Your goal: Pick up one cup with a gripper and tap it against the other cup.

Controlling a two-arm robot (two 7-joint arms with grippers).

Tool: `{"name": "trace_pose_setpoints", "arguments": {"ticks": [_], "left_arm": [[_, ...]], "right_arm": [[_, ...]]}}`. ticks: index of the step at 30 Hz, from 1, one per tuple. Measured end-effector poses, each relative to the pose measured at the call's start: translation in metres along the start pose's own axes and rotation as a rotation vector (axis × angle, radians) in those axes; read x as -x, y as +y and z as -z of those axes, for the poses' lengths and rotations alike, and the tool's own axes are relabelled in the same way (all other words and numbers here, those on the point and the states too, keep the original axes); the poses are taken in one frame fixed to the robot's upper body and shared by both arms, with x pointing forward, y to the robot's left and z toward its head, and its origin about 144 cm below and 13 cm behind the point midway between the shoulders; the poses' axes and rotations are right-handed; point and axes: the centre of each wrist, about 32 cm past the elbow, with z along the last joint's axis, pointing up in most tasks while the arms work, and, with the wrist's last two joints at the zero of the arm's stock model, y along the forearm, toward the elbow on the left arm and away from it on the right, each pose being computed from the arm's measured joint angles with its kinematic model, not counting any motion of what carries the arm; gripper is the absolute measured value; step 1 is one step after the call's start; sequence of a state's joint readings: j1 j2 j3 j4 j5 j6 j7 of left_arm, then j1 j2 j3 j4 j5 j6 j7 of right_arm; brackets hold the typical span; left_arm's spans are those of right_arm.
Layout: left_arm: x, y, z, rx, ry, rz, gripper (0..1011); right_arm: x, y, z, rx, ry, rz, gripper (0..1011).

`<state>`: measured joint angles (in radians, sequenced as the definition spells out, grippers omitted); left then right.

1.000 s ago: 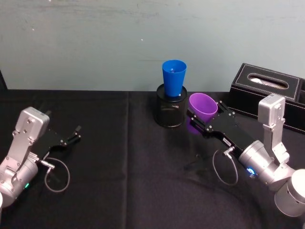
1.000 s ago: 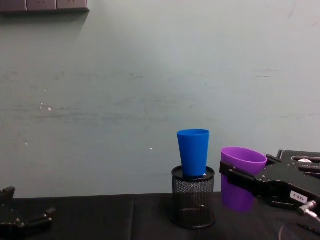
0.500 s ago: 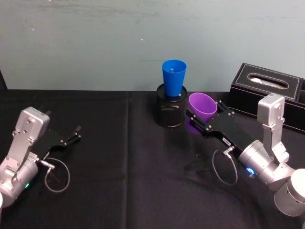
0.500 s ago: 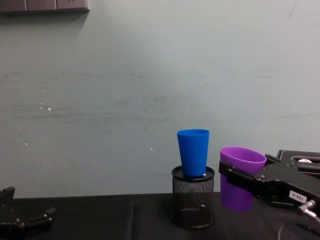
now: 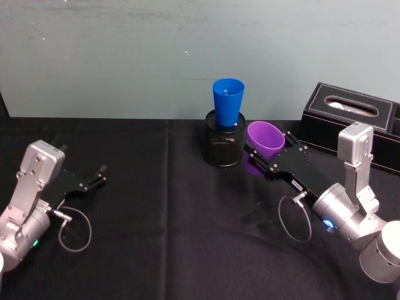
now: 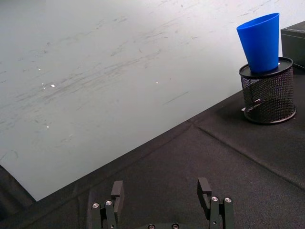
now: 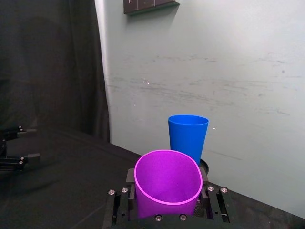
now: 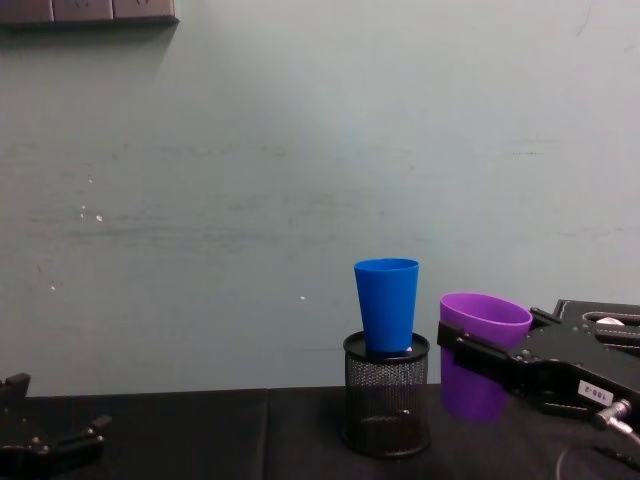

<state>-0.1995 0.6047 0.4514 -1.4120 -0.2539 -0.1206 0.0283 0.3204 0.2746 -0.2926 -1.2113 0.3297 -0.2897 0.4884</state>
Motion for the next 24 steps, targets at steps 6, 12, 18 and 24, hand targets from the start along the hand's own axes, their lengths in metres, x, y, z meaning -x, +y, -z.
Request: {"name": "trace_pose_setpoints", "arguments": {"ticks": [6, 12, 18, 24], "left_arm": [[0.0, 0.0, 0.0, 0.0, 0.0, 0.0, 1011], [0.0, 0.0, 0.0, 0.0, 0.0, 0.0, 1012], [0.0, 0.0, 0.0, 0.0, 0.0, 0.0, 1011], [0.0, 0.0, 0.0, 0.0, 0.0, 0.0, 1011]], "right_arm": [[-0.0001, 0.0005, -0.0004, 0.001, -0.001, -0.005, 734], [-0.0011, 0.0012, -0.0012, 0.015, -0.008, -0.038, 735], [-0.0003, -0.0005, -0.0005, 0.025, -0.003, -0.042, 734], [0.0011, -0.003, 0.0006, 0.038, 0.01, -0.038, 735]]}}
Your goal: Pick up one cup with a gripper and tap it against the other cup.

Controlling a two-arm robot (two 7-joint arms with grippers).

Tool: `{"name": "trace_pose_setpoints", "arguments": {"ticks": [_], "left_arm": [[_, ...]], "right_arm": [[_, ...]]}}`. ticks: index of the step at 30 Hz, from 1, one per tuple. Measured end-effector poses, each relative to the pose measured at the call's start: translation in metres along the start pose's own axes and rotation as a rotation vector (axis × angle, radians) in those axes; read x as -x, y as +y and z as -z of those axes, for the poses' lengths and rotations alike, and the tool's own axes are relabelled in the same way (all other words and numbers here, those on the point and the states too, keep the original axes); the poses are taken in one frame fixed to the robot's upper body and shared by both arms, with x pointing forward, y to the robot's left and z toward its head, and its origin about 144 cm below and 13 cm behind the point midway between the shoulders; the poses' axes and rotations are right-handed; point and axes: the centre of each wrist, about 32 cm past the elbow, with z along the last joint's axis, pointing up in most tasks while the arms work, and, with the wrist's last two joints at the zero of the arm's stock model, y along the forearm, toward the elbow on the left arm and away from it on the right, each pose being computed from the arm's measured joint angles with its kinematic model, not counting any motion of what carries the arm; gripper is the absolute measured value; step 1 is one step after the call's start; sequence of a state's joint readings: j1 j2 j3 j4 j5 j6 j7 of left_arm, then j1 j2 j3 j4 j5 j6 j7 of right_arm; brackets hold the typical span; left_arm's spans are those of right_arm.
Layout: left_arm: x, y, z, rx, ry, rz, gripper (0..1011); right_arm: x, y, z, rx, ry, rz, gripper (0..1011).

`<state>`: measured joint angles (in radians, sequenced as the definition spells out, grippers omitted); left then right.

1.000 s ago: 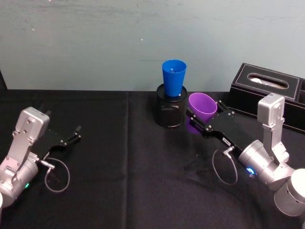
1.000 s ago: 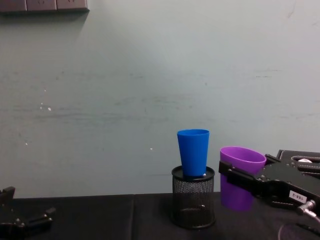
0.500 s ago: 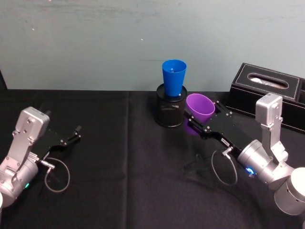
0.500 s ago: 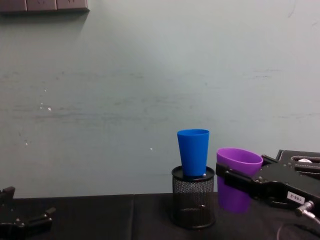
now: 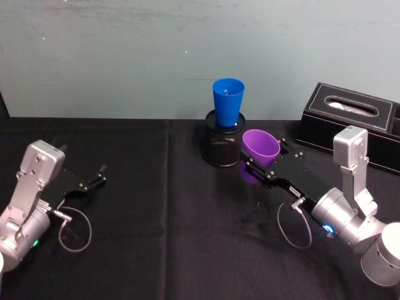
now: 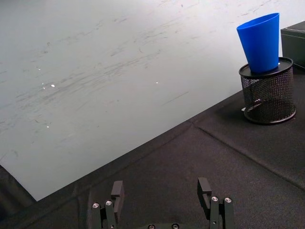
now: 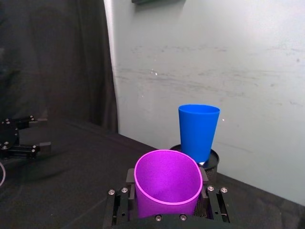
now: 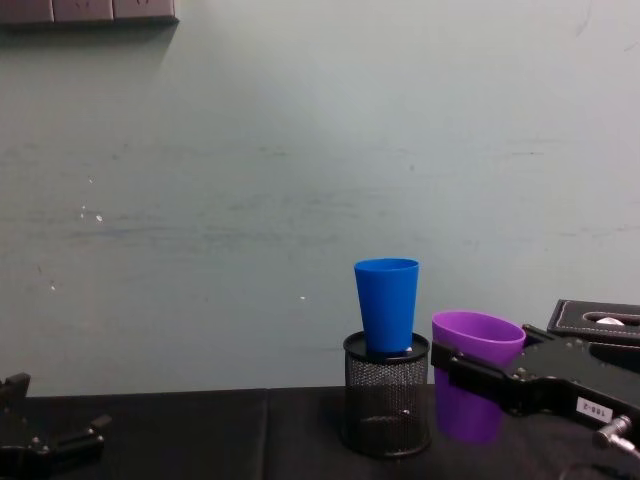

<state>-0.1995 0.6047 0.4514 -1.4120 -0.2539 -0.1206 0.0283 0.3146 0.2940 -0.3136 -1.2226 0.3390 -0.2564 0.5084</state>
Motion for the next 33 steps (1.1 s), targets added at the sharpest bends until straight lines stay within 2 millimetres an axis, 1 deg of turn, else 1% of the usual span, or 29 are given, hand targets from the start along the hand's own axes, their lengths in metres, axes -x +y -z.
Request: {"name": "trace_pose_setpoints", "arguments": {"ticks": [18, 33], "left_arm": [[0.0, 0.0, 0.0, 0.0, 0.0, 0.0, 1011], [0.0, 0.0, 0.0, 0.0, 0.0, 0.0, 1011]], "right_arm": [[0.009, -0.01, 0.01, 0.065, 0.073, 0.02, 735], [0.018, -0.026, 0.021, 0.128, 0.082, 0.032, 734]]}}
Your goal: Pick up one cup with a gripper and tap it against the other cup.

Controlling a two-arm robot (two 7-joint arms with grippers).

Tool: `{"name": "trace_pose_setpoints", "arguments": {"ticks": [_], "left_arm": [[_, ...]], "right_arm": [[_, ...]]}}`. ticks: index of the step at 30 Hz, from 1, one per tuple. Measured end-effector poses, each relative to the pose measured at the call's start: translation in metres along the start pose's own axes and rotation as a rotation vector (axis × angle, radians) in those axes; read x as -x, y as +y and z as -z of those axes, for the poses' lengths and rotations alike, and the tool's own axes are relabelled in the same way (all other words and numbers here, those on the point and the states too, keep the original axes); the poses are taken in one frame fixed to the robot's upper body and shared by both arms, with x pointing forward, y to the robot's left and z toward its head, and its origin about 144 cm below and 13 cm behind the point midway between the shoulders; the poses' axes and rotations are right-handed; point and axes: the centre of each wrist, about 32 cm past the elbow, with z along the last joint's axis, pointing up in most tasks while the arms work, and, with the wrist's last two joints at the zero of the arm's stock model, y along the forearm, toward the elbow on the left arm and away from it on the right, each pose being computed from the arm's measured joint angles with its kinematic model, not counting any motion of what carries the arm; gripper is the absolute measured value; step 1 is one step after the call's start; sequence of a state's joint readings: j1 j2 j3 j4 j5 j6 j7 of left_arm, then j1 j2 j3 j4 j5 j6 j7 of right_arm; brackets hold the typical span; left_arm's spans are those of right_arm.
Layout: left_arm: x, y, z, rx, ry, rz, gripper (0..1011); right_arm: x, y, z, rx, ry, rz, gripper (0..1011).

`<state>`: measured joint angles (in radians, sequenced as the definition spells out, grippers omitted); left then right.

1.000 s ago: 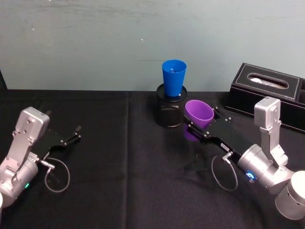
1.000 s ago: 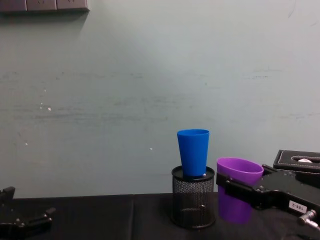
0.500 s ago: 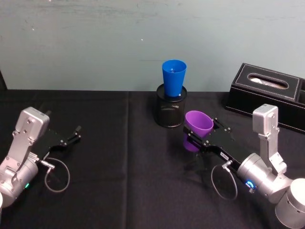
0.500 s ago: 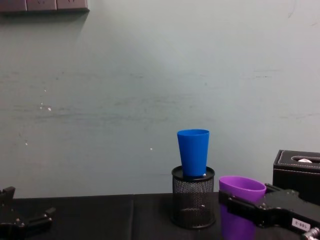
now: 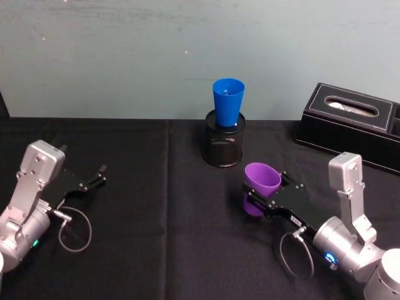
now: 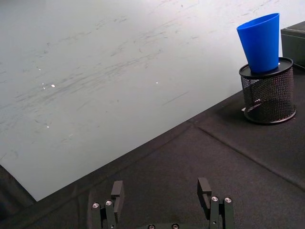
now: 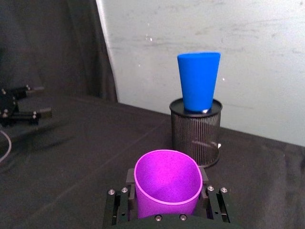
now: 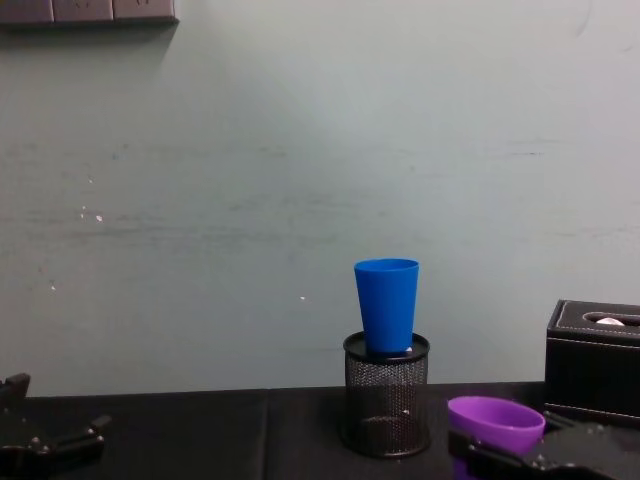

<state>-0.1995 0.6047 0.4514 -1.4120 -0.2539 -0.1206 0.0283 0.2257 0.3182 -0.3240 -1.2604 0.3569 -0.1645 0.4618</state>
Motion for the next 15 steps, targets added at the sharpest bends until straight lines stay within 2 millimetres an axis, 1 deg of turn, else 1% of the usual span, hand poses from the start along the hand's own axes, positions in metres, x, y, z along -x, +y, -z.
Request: {"name": "trace_pose_setpoints", "arguments": {"ticks": [15], "left_arm": [[0.0, 0.0, 0.0, 0.0, 0.0, 0.0, 1012]], "right_arm": [[0.002, -0.0028, 0.0113, -0.003, -0.005, 0.004, 734]]}}
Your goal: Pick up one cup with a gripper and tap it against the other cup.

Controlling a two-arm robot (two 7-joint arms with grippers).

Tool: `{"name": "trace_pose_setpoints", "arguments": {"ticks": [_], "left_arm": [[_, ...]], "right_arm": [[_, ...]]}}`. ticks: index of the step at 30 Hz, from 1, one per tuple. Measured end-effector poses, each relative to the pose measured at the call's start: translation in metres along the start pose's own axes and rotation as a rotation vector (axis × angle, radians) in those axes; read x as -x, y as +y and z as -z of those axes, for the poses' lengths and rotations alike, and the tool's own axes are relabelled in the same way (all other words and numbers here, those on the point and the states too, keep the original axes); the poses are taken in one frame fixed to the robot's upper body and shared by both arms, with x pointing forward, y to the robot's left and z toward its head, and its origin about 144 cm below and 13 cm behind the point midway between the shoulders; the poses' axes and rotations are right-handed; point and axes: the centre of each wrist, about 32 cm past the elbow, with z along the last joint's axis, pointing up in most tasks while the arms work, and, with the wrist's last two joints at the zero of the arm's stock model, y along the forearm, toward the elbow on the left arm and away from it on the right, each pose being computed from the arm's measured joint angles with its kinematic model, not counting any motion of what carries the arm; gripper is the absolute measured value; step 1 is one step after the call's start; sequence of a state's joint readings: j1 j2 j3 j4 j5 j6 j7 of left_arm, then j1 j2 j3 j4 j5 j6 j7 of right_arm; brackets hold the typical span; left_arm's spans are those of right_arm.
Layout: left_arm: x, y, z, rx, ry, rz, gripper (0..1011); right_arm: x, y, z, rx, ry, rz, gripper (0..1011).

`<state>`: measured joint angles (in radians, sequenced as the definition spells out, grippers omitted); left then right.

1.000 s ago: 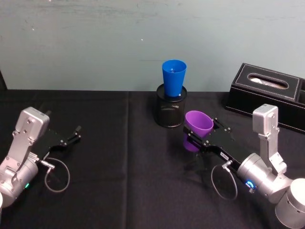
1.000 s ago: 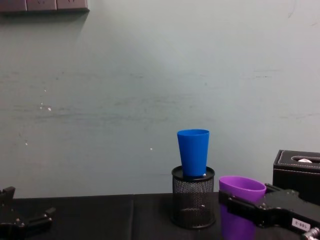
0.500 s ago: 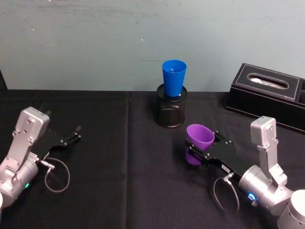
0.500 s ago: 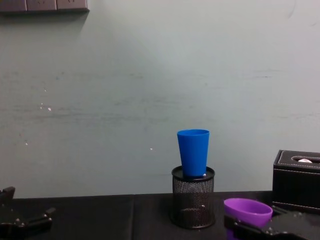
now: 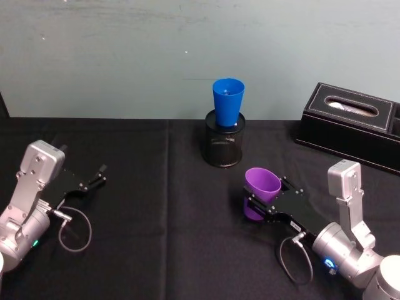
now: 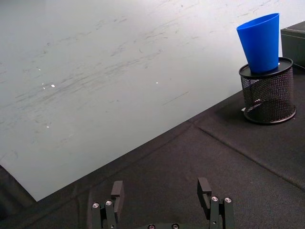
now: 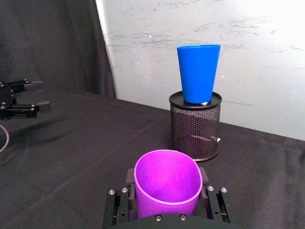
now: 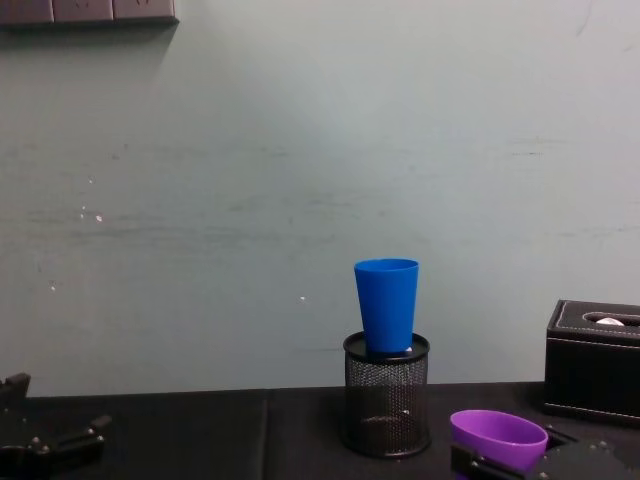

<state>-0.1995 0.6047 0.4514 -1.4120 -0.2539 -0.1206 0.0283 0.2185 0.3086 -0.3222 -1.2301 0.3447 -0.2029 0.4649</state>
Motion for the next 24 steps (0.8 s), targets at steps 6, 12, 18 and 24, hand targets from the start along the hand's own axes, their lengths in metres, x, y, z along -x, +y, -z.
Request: {"name": "trace_pose_setpoints", "arguments": {"ticks": [6, 12, 18, 24], "left_arm": [[0.0, 0.0, 0.0, 0.0, 0.0, 0.0, 1011], [0.0, 0.0, 0.0, 0.0, 0.0, 0.0, 1011], [0.0, 0.0, 0.0, 0.0, 0.0, 0.0, 1011], [0.0, 0.0, 0.0, 0.0, 0.0, 0.0, 1011]], "right_arm": [[0.0001, 0.0019, 0.004, -0.005, 0.003, -0.002, 734], [-0.0002, 0.0037, 0.0055, -0.009, -0.001, -0.009, 734], [-0.0003, 0.0046, 0.0074, -0.007, -0.004, -0.016, 734], [0.0003, 0.0056, 0.0073, -0.002, -0.014, -0.023, 734]]}}
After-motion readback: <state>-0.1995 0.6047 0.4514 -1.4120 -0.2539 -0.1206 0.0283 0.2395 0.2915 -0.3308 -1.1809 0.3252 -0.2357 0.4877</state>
